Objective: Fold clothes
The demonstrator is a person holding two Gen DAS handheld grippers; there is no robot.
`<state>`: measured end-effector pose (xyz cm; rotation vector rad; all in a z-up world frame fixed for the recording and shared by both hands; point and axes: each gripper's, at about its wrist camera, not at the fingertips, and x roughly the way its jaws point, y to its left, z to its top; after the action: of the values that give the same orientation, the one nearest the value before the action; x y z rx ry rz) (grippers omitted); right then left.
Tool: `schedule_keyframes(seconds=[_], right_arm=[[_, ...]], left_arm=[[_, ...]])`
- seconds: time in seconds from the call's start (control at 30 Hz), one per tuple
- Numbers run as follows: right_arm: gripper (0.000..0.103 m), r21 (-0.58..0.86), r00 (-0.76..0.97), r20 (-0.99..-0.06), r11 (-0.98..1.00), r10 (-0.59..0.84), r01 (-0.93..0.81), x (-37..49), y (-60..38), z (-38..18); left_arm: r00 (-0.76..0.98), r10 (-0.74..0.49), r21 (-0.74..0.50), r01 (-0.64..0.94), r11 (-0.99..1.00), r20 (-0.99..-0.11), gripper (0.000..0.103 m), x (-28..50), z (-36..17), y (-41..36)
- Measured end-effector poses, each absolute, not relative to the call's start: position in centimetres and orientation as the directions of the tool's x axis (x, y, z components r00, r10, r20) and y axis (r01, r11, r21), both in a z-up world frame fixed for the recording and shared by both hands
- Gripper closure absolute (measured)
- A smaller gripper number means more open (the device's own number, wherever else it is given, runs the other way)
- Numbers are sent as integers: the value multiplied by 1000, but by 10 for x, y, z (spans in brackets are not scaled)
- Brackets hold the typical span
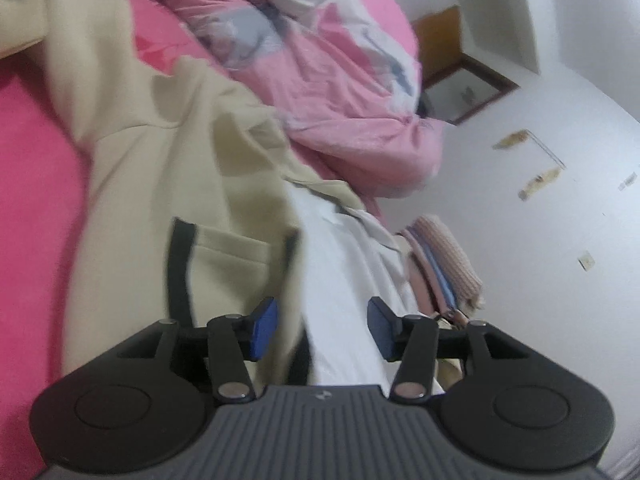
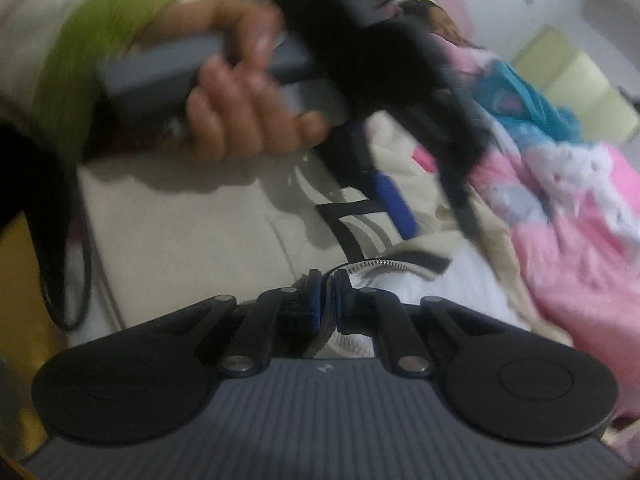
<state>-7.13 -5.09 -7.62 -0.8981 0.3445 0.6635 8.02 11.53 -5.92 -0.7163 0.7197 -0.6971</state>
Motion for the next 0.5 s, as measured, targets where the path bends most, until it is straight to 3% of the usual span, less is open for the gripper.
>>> schedule_keyframes(seconds=[0.13, 0.23, 0.33, 0.5], right_arm=[[97, -582, 746, -535, 468, 395, -665, -71, -54, -72], [96, -477, 711, -550, 535, 437, -698, -67, -69, -56], [96, -286, 670, -540, 637, 510, -716, -52, -103, -25], [92, 231, 656, -449, 788, 606, -570, 3, -174, 4]], left_arm=[[579, -695, -670, 315, 672, -426, 53, 77, -57, 99], [576, -664, -670, 252, 699, -477, 69, 82, -67, 100], [575, -678, -722, 204, 661, -458, 74, 88, -73, 108], [579, -673, -745, 161, 648, -460, 86, 93, -80, 112]])
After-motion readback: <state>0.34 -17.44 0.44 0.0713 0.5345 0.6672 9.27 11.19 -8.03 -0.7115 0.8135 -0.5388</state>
